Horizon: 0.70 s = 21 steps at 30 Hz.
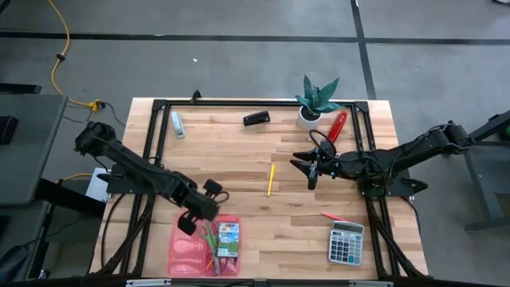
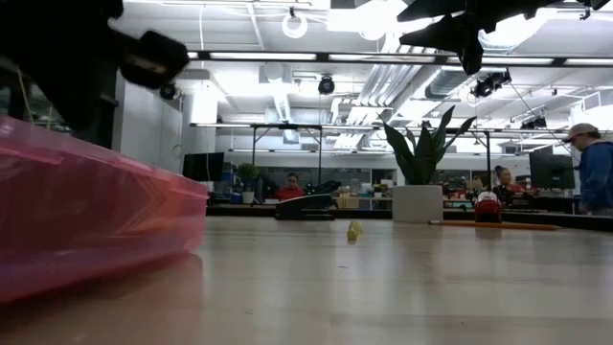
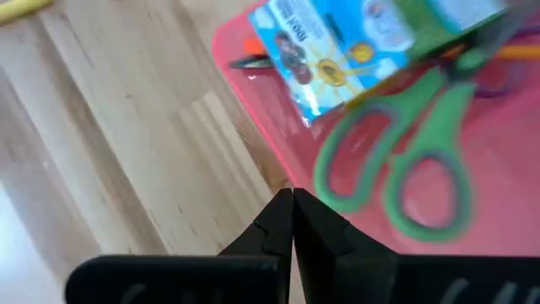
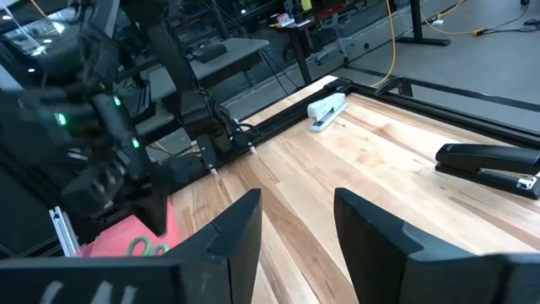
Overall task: Pack school essentials
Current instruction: Put the green scissors into the supply box
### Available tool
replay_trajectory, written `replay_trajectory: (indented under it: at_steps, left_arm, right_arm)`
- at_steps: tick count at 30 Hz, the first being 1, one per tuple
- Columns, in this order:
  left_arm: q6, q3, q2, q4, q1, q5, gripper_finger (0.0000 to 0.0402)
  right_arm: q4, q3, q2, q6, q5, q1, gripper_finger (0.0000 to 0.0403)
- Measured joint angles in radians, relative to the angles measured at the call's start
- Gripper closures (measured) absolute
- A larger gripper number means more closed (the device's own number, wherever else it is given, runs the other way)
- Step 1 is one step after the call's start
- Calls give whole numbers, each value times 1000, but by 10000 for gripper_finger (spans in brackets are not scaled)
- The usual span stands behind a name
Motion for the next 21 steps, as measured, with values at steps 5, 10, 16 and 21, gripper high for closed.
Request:
replay_trajectory:
  at_steps: [5, 10, 16, 21]
  left_arm:
    - [-69, -23, -79, -50, -58, 122, 401]
    - [-141, -53, -45, -31, -118, 125, 401]
    - [-171, -55, 10, 5, -161, 175, 401]
    - [-125, -55, 63, 80, -138, 175, 401]
  right_arm:
    - [-3, 0, 0, 1, 0, 0, 261]
    - [-15, 0, 0, -1, 7, 0, 261]
    - [-19, 0, 0, -2, 7, 0, 261]
    - [-23, 0, 0, -3, 7, 0, 261]
